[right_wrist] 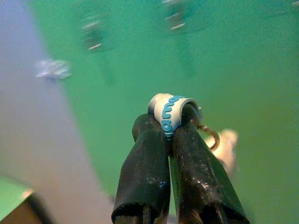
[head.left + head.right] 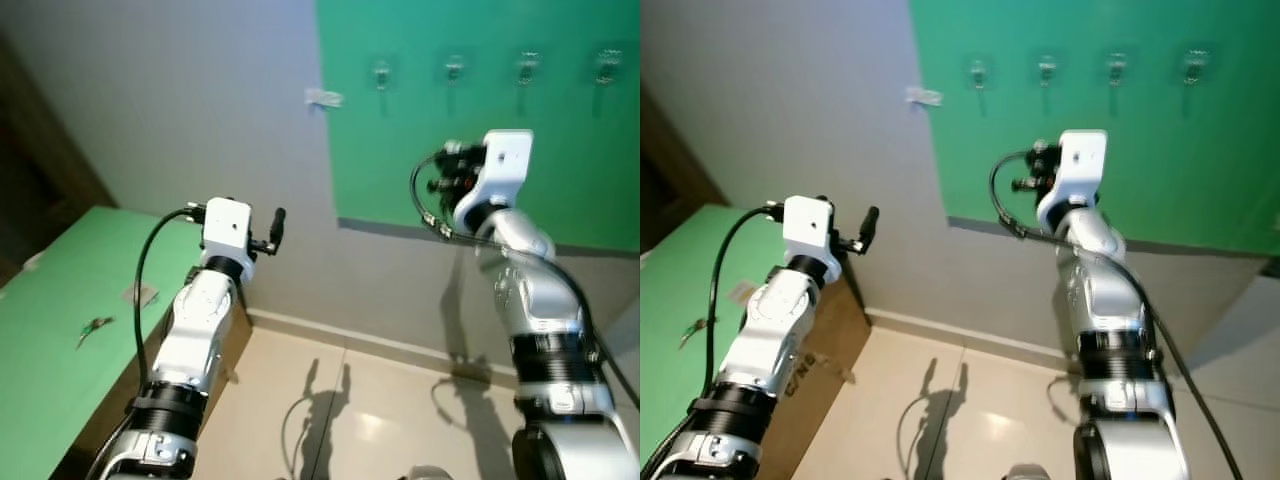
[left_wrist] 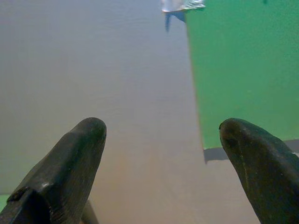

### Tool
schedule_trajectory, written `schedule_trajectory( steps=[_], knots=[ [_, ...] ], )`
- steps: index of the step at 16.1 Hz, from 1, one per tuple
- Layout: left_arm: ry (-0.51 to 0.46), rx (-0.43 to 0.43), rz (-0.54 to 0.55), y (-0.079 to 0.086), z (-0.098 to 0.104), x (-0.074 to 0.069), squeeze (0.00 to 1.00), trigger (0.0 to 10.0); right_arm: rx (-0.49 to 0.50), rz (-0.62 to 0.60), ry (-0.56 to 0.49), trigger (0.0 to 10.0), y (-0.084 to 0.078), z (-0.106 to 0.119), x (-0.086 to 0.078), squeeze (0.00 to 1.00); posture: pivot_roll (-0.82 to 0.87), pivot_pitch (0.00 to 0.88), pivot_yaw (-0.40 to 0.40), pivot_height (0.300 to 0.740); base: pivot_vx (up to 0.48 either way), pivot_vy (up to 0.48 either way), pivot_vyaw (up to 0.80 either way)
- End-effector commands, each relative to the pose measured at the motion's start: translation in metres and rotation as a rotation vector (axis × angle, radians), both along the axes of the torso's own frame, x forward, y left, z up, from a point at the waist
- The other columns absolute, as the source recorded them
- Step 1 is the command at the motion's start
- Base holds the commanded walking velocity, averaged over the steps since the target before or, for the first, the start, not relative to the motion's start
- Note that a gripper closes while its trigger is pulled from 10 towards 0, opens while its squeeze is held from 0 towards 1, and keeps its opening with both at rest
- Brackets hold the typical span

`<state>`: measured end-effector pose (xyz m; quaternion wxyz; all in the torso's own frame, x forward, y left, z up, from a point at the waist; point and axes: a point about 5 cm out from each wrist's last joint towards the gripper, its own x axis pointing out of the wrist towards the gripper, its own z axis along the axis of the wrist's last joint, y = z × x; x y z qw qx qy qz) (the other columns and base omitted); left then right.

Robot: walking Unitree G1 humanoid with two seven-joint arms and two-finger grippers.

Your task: Hang keys on a hook

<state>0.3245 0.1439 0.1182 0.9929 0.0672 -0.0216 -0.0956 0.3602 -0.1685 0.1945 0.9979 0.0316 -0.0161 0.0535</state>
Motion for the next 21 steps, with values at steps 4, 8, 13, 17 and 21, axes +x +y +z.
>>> schedule_trajectory(
  steps=[4, 8, 13, 17, 21],
  knots=[
    [-0.017, 0.018, 0.002, 0.003, 0.005, 0.004, 0.00, 10.0, 0.036, -0.096, -0.102, 0.0, 0.001, 0.035, 0.013, 0.00, -0.24, 0.000, 0.149, 0.740, 0.000, 0.000, 0.00],
    [-0.019, 0.024, -0.007, 0.000, 0.004, 0.003, 0.00, 10.0, -0.055, -0.031, -0.109, 0.0, 0.012, 0.035, 0.018, 0.00, -0.23, 0.000, 0.139, 0.740, 0.000, 0.000, 0.00],
    [-0.030, 0.033, 0.001, 0.003, 0.005, 0.002, 0.00, 10.0, -0.061, 0.060, -0.089, 0.0, 0.025, 0.035, 0.022, 0.00, -0.20, 0.000, 0.121, 0.740, 0.000, 0.000, 0.00],
    [-0.037, 0.039, 0.016, 0.006, 0.007, 0.002, 0.00, 10.0, -0.085, 0.041, -0.148, 0.0, 0.023, 0.050, 0.033, 0.02, -0.19, 0.000, 0.115, 0.740, 0.000, 0.000, 0.00],
    [-0.039, 0.040, 0.020, 0.006, 0.007, 0.000, 0.00, 10.0, -0.098, 0.013, -0.193, 0.0, 0.019, 0.063, 0.038, 0.02, -0.18, 0.000, 0.111, 0.740, 0.000, 0.000, 0.00]
  ],
)
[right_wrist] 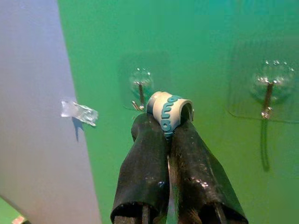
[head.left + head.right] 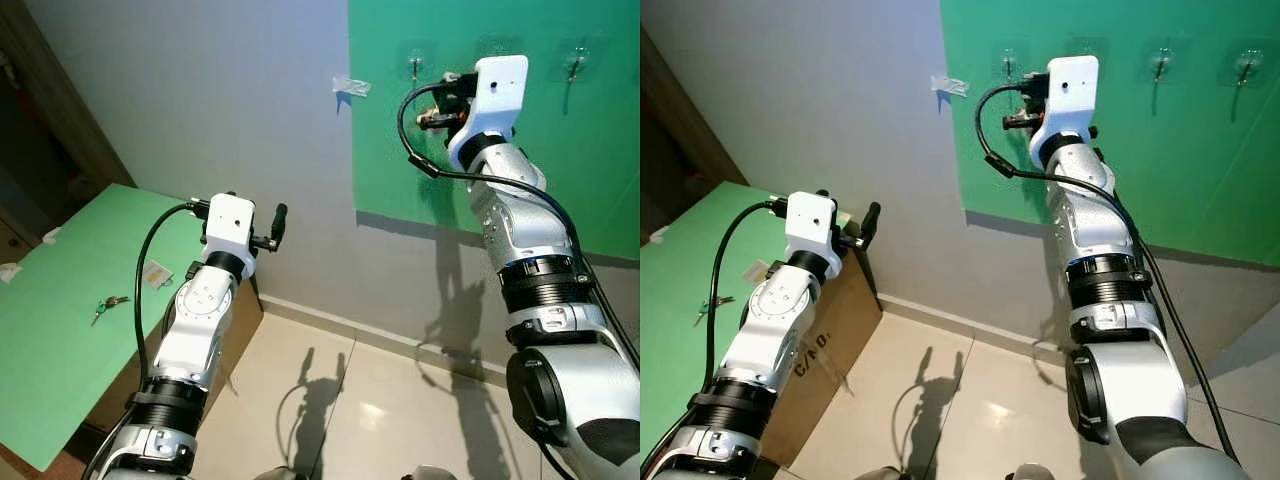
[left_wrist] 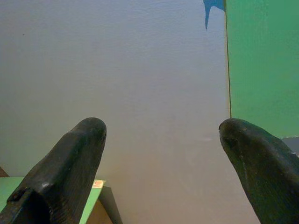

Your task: Hang keys on a hook

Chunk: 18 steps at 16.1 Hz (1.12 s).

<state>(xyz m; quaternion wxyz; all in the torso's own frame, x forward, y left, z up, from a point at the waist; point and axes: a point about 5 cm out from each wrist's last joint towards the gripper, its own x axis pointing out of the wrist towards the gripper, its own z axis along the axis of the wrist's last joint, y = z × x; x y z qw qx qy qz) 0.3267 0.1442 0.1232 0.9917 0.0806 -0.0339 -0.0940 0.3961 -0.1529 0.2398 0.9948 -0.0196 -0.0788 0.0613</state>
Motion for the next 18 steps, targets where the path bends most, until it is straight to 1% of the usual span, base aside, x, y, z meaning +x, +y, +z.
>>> schedule_trajectory(
  steps=[1, 2, 4, 8, 9, 10, 14, 15, 18],
  knots=[
    [-0.012, 0.016, 0.018, 0.006, 0.002, -0.002, 0.00, 10.0, 0.003, 0.001, -0.067, 0.0, 0.003, 0.020, 0.002, 0.03, -0.18, 0.000, 0.111, 0.740, 0.000, 0.000, 0.00],
    [-0.011, 0.017, 0.017, 0.006, 0.001, -0.002, 0.00, 10.0, 0.006, -0.005, -0.074, 0.0, 0.001, 0.022, 0.003, 0.03, -0.18, 0.000, 0.112, 0.740, 0.000, 0.000, 0.00],
    [-0.009, 0.019, 0.016, 0.005, 0.001, -0.001, 0.00, 10.0, 0.020, -0.041, -0.089, 0.0, -0.007, 0.025, 0.006, 0.03, -0.18, 0.000, 0.114, 0.740, 0.000, 0.000, 0.00],
    [-0.009, 0.019, 0.011, 0.003, 0.002, 0.000, 0.00, 10.0, 0.004, -0.081, -0.107, 0.0, -0.016, 0.031, 0.009, 0.03, -0.19, 0.000, 0.115, 0.740, 0.000, 0.000, 0.00],
    [-0.007, 0.018, 0.007, 0.002, 0.002, 0.000, 0.00, 10.0, -0.017, -0.118, -0.121, 0.0, -0.024, 0.032, 0.010, 0.03, -0.19, 0.000, 0.114, 0.740, 0.000, 0.000, 0.00],
    [-0.006, 0.018, 0.006, 0.002, 0.002, 0.000, 0.00, 10.0, -0.018, -0.137, -0.121, 0.0, -0.028, 0.031, 0.011, 0.03, -0.19, 0.000, 0.114, 0.740, 0.000, 0.000, 0.00],
    [-0.003, 0.018, 0.005, 0.002, 0.001, -0.001, 0.00, 10.0, -0.018, -0.153, -0.123, 0.0, -0.032, 0.031, 0.013, 0.03, -0.19, 0.000, 0.114, 0.740, 0.000, 0.000, 0.00],
    [-0.003, 0.019, 0.005, 0.002, 0.002, -0.001, 0.00, 10.0, -0.003, -0.150, -0.116, 0.0, -0.033, 0.030, 0.014, 0.03, -0.18, 0.000, 0.114, 0.740, 0.000, 0.000, 0.00],
    [-0.002, 0.018, 0.013, 0.004, 0.002, 0.000, 0.00, 10.0, 0.087, -0.141, -0.064, 0.0, -0.035, 0.023, 0.017, 0.03, -0.18, 0.000, 0.109, 0.740, 0.000, 0.000, 0.00]
  ],
)
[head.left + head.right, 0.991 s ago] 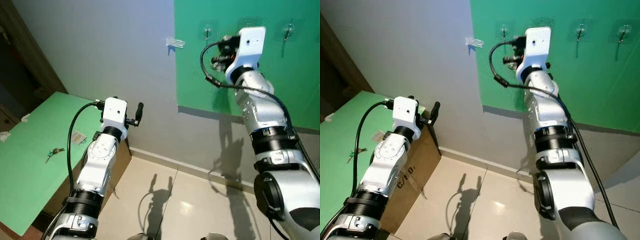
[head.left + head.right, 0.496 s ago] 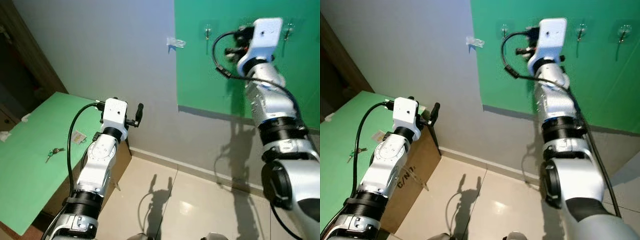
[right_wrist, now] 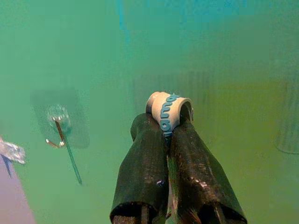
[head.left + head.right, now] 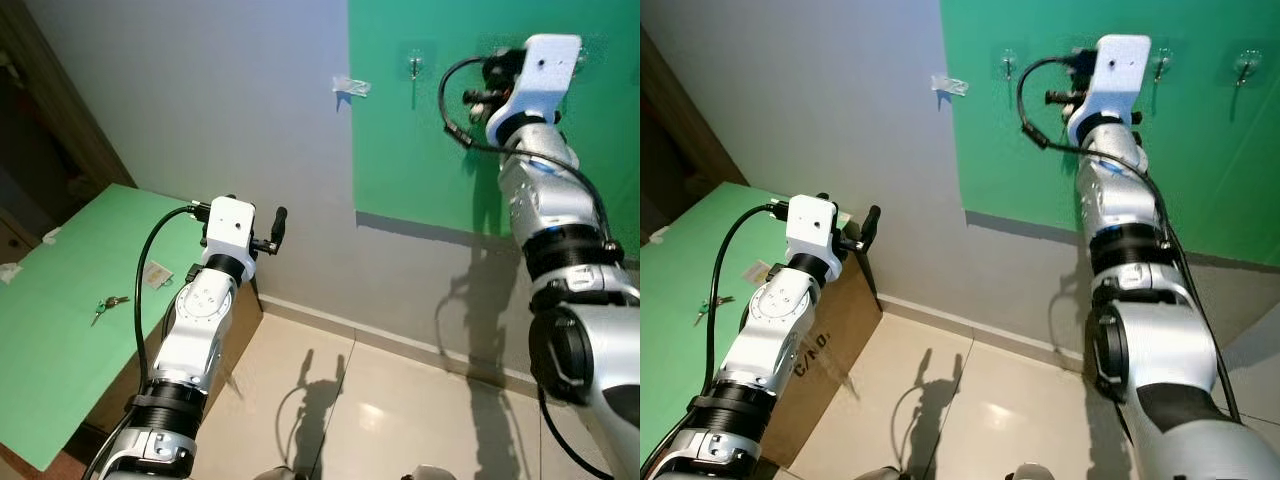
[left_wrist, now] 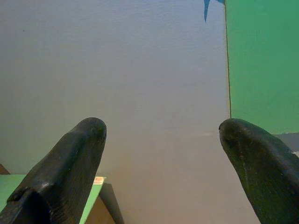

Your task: Hang keys on a hook

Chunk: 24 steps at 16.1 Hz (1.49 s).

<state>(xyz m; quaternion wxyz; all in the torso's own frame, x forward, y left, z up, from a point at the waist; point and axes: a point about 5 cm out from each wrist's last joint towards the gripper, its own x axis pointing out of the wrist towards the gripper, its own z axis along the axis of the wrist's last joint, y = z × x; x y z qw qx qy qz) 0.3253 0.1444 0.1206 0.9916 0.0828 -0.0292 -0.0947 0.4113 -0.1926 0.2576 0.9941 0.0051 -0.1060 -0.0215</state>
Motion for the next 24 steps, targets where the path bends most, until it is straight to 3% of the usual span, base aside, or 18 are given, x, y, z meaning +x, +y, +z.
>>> schedule_trajectory(
  steps=[1, 3, 7, 10, 16, 24],
  knots=[
    [-0.011, 0.012, 0.015, 0.004, 0.005, 0.001, 0.00, 10.0, 0.029, 0.023, -0.006, 0.0, 0.005, 0.004, 0.002, 0.03, -0.18, 0.000, 0.109, 0.740, 0.000, 0.000, 0.00],
    [-0.006, 0.002, 0.008, 0.004, 0.004, 0.000, 0.00, 10.0, 0.042, 0.030, -0.001, 0.0, 0.005, 0.004, 0.003, 0.03, -0.17, 0.000, 0.107, 0.740, 0.000, 0.000, 0.00],
    [0.051, -0.005, -0.176, -0.020, -0.002, -0.008, 0.00, 10.0, 0.052, 0.050, -0.001, 0.0, 0.006, 0.007, 0.005, 0.03, -0.17, 0.001, 0.105, 0.740, 0.000, 0.000, 0.00],
    [0.074, 0.012, -0.200, -0.019, -0.010, -0.008, 0.00, 10.0, 0.057, 0.067, 0.005, 0.0, 0.006, 0.007, 0.006, 0.03, -0.17, 0.002, 0.100, 0.740, 0.000, 0.000, 0.00],
    [0.033, 0.052, -0.424, -0.054, -0.010, -0.023, 0.00, 10.0, 0.102, 0.103, 0.006, 0.0, 0.006, 0.014, 0.007, 0.02, -0.18, 0.000, 0.094, 0.740, 0.000, 0.000, 0.00],
    [0.004, 0.028, -0.452, -0.056, -0.005, -0.026, 0.00, 10.0, 0.140, 0.090, 0.001, 0.0, -0.003, 0.016, 0.008, 0.02, -0.18, 0.004, 0.095, 0.740, 0.000, 0.000, 0.00]
  ],
)
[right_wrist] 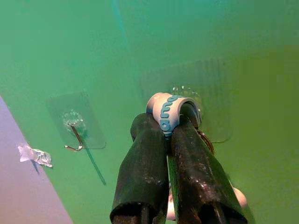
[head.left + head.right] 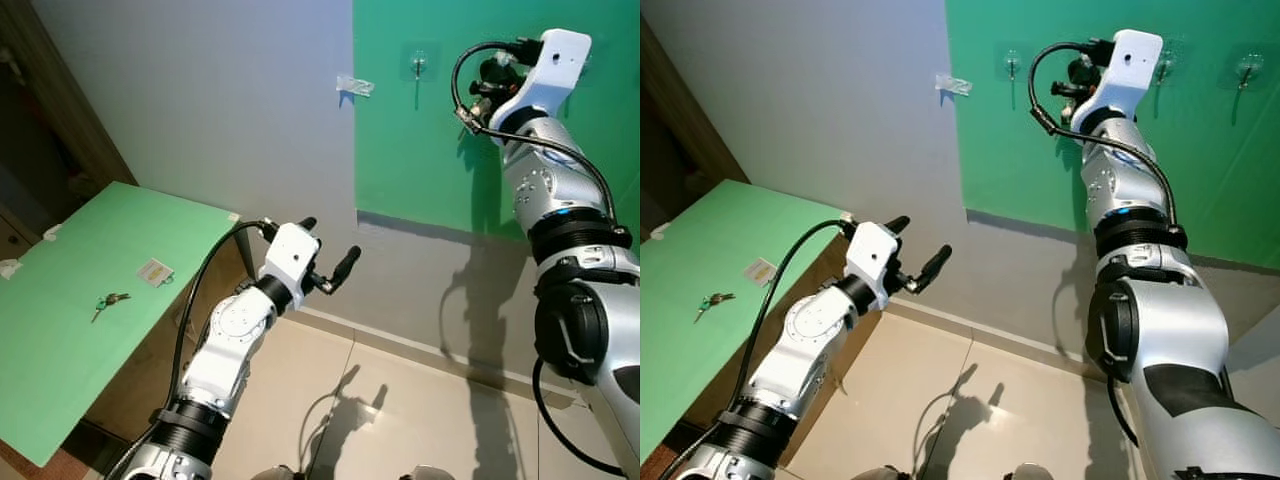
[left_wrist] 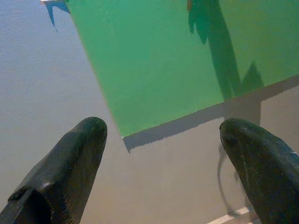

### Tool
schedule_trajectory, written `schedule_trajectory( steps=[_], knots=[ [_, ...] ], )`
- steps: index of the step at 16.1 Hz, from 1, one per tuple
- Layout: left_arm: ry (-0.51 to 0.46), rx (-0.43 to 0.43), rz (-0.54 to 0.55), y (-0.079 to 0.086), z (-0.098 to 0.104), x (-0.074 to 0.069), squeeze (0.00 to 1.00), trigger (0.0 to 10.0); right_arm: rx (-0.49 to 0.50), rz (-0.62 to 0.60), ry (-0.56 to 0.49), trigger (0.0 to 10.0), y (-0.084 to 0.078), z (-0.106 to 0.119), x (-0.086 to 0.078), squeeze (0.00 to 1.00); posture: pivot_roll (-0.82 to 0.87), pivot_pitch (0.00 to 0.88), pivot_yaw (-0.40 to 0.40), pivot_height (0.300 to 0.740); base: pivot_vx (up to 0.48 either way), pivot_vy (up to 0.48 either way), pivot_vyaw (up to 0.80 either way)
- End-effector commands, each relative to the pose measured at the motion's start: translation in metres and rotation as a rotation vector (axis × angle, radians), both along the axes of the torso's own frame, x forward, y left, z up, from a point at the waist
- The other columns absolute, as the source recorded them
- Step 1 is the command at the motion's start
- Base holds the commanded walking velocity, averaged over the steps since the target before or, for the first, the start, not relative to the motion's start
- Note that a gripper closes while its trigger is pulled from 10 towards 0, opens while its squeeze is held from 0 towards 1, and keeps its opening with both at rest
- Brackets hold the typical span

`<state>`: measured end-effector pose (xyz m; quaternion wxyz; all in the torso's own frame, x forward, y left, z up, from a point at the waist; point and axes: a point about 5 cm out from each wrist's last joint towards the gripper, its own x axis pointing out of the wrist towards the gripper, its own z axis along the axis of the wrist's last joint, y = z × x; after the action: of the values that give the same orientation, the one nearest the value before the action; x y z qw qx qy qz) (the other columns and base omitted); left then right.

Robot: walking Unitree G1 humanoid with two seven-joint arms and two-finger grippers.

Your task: Hang keys on a hook

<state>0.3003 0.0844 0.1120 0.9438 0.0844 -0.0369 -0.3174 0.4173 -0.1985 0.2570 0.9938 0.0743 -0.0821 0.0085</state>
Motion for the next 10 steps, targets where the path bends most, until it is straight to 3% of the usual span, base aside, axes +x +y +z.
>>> schedule_trajectory(
  steps=[1, 6, 10],
  knots=[
    [-0.015, -0.001, 0.005, 0.004, 0.004, -0.001, 0.00, 10.0, 0.011, 0.013, -0.059, 0.0, 0.004, 0.020, 0.002, 0.01, -0.18, 0.004, 0.095, 0.740, 0.000, 0.000, 0.00],
    [-0.013, -0.014, 0.010, 0.003, 0.004, -0.001, 0.00, 10.0, 0.138, -0.017, -0.047, 0.0, -0.003, 0.022, 0.003, 0.00, -0.18, 0.005, 0.092, 0.740, 0.000, 0.000, 0.00],
    [-0.001, -0.021, 0.022, 0.003, 0.004, -0.002, 0.00, 10.0, 0.262, -0.014, 0.029, 0.0, -0.007, 0.009, 0.004, 0.00, -0.17, 0.008, 0.085, 0.740, 0.000, 0.000, 0.00]
  ],
)
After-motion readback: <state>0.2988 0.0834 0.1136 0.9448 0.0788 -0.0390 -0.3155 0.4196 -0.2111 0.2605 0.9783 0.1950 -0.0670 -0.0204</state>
